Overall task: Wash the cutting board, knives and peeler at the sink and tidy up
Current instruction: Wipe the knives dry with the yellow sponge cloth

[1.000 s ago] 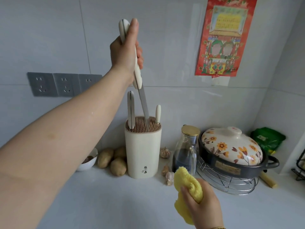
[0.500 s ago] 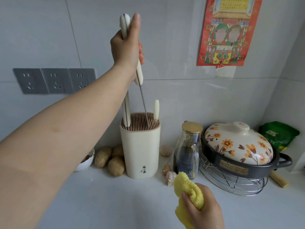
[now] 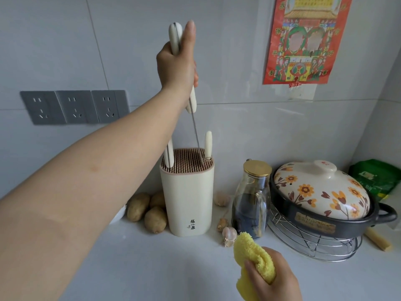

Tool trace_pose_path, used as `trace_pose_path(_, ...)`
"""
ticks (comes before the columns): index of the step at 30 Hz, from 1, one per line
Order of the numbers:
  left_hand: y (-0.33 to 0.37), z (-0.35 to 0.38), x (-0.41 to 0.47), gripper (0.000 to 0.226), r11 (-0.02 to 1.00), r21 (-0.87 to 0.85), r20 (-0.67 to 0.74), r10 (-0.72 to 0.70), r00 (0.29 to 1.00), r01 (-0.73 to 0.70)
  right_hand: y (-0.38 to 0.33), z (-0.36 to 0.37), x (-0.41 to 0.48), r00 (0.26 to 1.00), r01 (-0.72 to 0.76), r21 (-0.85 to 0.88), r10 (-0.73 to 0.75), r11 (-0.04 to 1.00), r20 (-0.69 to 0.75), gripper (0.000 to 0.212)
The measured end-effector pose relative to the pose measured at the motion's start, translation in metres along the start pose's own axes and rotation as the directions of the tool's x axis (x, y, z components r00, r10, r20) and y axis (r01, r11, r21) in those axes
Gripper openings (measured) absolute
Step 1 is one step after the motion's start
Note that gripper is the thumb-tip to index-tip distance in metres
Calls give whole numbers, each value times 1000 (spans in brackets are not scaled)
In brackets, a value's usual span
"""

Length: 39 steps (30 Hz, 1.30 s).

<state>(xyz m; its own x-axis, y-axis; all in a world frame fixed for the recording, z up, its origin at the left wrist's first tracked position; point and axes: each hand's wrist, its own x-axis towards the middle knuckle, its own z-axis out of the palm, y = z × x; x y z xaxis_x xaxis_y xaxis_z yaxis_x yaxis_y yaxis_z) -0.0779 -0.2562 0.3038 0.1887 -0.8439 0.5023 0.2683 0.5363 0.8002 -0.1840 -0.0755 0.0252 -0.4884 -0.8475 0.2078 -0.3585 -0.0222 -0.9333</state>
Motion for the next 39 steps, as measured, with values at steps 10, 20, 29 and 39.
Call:
trace_pose_path(10,-5,4,6,45,999,36,43,-28,999,26,15,4,-3,1000,13,0,-13,1000,-27,75)
trace_pose_path(20,-57,14,3,40,985,163,88,-71,994,56,26,2,-4,999,53,18,-53,998,-13,67)
trace_pose_path(29,-141,-14,-15,38,897,414,59,-197,979,156,44,-5,-1,976,198,-9,-197,980,-96,44)
trace_pose_path(39,-137,-22,-15,31,816,571,174,-225,959,88,36,-1,-4,984,169,-21,-170,985,-57,45)
